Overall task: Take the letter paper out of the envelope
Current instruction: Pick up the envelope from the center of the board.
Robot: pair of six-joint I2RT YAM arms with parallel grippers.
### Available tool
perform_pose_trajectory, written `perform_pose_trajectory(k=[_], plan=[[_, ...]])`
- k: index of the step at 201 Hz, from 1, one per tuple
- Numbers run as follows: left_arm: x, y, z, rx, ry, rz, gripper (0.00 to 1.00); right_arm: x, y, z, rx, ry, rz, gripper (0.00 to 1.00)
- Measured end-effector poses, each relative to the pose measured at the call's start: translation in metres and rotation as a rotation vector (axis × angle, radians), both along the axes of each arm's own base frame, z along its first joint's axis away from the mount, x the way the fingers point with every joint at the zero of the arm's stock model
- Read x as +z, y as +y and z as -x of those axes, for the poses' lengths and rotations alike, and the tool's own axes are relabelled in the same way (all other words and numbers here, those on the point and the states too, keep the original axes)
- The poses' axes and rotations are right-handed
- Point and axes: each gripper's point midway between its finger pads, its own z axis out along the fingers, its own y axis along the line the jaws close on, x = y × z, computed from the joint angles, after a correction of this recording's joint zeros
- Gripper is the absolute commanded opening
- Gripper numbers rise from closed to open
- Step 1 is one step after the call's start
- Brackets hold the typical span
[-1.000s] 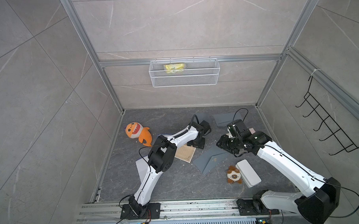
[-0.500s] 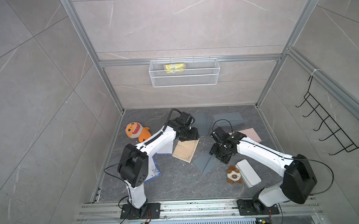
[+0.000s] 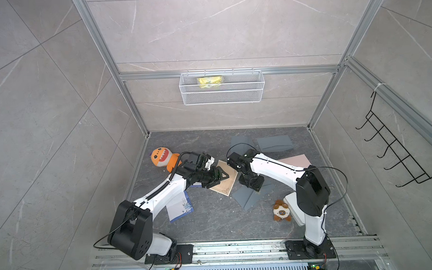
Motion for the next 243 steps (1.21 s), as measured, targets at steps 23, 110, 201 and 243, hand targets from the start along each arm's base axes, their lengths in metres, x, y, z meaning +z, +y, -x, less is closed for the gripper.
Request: perform_pose_trajectory(k=[23, 110, 201, 243], plan=[[-0.005, 0.006, 0.011, 0.003, 0.018, 0.007, 0.68, -0.012, 0.001, 0.005, 0.012, 0.038, 0.043, 0.58], [-0.004, 0.009, 0.022, -0.005, 0.027, 0.024, 0.67, -0.044, -0.019, 0.027, -0.006, 0.124, 0.142, 0.52], [-0.004, 0.007, 0.029, -0.028, 0.055, 0.039, 0.67, -0.061, -0.035, 0.04, -0.025, 0.133, 0.175, 0.28], [-0.004, 0.008, 0.031, -0.03, 0.064, 0.038, 0.65, -0.063, -0.041, 0.044, -0.041, 0.126, 0.182, 0.13]])
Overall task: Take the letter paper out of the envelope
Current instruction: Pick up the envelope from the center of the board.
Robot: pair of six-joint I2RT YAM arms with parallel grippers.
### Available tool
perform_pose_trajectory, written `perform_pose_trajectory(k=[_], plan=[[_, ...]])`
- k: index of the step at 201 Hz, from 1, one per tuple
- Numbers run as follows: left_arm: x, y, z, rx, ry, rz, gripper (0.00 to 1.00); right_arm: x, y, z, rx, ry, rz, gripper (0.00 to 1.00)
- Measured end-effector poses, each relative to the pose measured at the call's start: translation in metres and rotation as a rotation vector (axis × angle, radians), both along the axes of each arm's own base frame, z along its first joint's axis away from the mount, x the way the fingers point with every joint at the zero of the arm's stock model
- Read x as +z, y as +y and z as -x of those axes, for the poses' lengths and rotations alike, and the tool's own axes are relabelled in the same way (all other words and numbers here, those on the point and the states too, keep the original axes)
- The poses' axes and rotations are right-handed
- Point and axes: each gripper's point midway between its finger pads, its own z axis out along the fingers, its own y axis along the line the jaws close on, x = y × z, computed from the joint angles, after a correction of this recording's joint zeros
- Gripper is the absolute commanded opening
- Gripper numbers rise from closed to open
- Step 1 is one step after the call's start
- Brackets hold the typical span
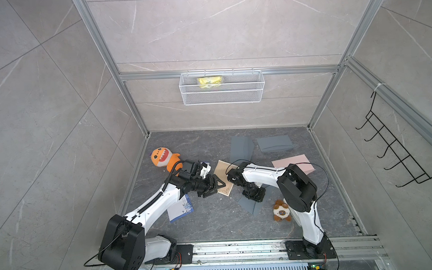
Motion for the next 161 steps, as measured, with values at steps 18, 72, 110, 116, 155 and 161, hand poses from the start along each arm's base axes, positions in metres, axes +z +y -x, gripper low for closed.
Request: perform_pose_trajectory(k=[18, 72, 110, 116, 155, 161], plan=[[0.0, 0.0, 0.0, 0.0, 0.0, 0.0, 0.65, 0.002, -0.001, -0.001, -0.005, -0.014, 0.005, 0.03], [-0.001, -0.001, -0.002, 0.0, -0.001, 0.001, 0.64, 0.03, 0.001, -0.02, 0.052, -0.095, -0.001, 0.0], [0.005, -0.009, -0.018, -0.002, -0.009, 0.009, 0.72, 0.088, 0.004, -0.043, 0.148, -0.226, -0.018, 0.0], [0.007, -0.012, -0.022, -0.004, -0.015, 0.015, 0.73, 0.101, 0.004, -0.046, 0.163, -0.255, -0.024, 0.0], [0.027, -0.032, -0.051, -0.031, -0.058, 0.073, 0.79, 0.19, -0.009, -0.061, 0.3, -0.441, -0.045, 0.0], [0.031, -0.036, -0.056, -0.035, -0.067, 0.082, 0.8, 0.203, -0.011, -0.062, 0.336, -0.463, -0.057, 0.0]])
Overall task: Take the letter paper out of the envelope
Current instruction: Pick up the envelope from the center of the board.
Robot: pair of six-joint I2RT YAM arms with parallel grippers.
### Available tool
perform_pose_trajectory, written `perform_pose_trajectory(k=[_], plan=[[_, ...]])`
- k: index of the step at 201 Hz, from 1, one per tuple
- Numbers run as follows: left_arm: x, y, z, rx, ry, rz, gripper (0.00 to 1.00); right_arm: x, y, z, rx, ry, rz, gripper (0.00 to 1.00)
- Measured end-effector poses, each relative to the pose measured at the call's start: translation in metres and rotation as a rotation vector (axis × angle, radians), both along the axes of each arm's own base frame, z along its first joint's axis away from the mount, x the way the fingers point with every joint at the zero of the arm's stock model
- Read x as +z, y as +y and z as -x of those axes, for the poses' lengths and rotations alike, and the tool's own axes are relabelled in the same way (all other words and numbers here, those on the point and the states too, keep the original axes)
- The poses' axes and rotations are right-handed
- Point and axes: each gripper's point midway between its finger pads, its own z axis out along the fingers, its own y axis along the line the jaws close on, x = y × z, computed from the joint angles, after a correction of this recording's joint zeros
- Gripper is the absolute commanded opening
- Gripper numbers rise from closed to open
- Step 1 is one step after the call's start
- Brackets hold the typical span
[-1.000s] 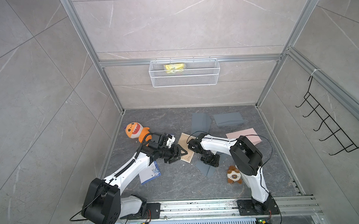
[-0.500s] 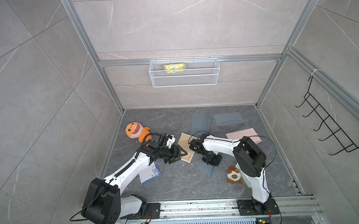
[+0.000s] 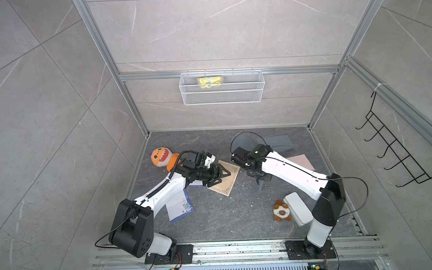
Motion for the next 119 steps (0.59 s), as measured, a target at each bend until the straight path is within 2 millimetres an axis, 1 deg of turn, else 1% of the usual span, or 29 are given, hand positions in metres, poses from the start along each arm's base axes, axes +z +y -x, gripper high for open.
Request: perform_pose_trajectory(k=[15, 32, 55, 67, 89, 119], plan=[[0.01, -0.009, -0.012, -0.017, -0.017, 0.028, 0.83, 0.025, -0.003, -0.001, 0.101, -0.039, -0.028, 0.0], [0.022, -0.018, -0.023, -0.036, -0.041, 0.061, 0.87, 0.052, 0.0, -0.005, 0.23, -0.091, -0.097, 0.0], [0.038, -0.029, -0.033, -0.069, -0.077, 0.114, 0.95, 0.082, 0.004, -0.007, 0.414, -0.135, -0.206, 0.0], [0.046, -0.034, -0.037, -0.085, -0.092, 0.145, 1.0, 0.093, 0.008, -0.007, 0.502, -0.141, -0.264, 0.0], [0.062, -0.043, -0.045, -0.117, -0.119, 0.203, 1.0, 0.106, 0.018, -0.008, 0.632, -0.146, -0.392, 0.0], [0.082, -0.048, -0.054, -0.131, -0.164, 0.272, 1.0, 0.12, 0.026, -0.012, 0.733, -0.159, -0.574, 0.0]])
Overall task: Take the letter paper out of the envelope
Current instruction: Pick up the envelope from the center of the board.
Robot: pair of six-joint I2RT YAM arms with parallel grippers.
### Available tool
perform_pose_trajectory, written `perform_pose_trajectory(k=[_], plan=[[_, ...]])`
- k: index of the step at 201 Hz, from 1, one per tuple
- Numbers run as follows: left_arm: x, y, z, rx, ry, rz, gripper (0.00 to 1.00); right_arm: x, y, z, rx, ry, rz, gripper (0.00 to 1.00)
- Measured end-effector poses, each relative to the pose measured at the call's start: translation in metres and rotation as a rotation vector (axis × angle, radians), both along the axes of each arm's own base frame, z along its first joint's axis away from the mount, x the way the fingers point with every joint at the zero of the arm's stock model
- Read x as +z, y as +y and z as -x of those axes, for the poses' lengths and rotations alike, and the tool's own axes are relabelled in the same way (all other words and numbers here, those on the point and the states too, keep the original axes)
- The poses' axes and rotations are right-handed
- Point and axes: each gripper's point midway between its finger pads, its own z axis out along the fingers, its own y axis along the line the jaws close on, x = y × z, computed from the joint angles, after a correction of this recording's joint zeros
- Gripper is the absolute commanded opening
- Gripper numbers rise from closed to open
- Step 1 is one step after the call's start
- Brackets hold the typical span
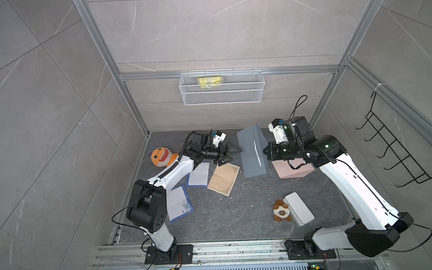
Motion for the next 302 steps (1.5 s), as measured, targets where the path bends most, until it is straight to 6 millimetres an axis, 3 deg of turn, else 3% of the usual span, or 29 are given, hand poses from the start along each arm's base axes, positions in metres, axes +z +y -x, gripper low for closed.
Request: perform_pose_trajectory(k=[43, 88, 133, 163, 216, 263, 302], plan=[[0.027, -0.001, -0.007, -0.003, -0.043, 0.091, 0.96, 0.016, 0.018, -0.003, 0.138, 0.033, -0.257, 0.0], [0.05, 0.0, -0.016, 0.022, -0.064, 0.166, 0.8, 0.019, 0.031, -0.015, 0.214, 0.079, -0.471, 0.0], [0.067, 0.006, -0.023, 0.048, -0.059, 0.22, 0.46, 0.012, 0.034, -0.035, 0.224, 0.128, -0.606, 0.0], [0.075, 0.008, -0.026, 0.057, -0.046, 0.25, 0.36, 0.018, 0.031, -0.046, 0.222, 0.122, -0.685, 0.0], [0.083, 0.009, -0.027, 0.063, -0.029, 0.28, 0.0, 0.021, 0.031, -0.062, 0.233, 0.137, -0.783, 0.0], [0.086, 0.009, -0.027, 0.067, -0.016, 0.292, 0.0, 0.022, 0.032, -0.065, 0.246, 0.141, -0.816, 0.0], [0.093, 0.01, -0.028, 0.073, 0.0, 0.311, 0.0, 0.026, 0.026, -0.069, 0.237, 0.122, -0.826, 0.22]])
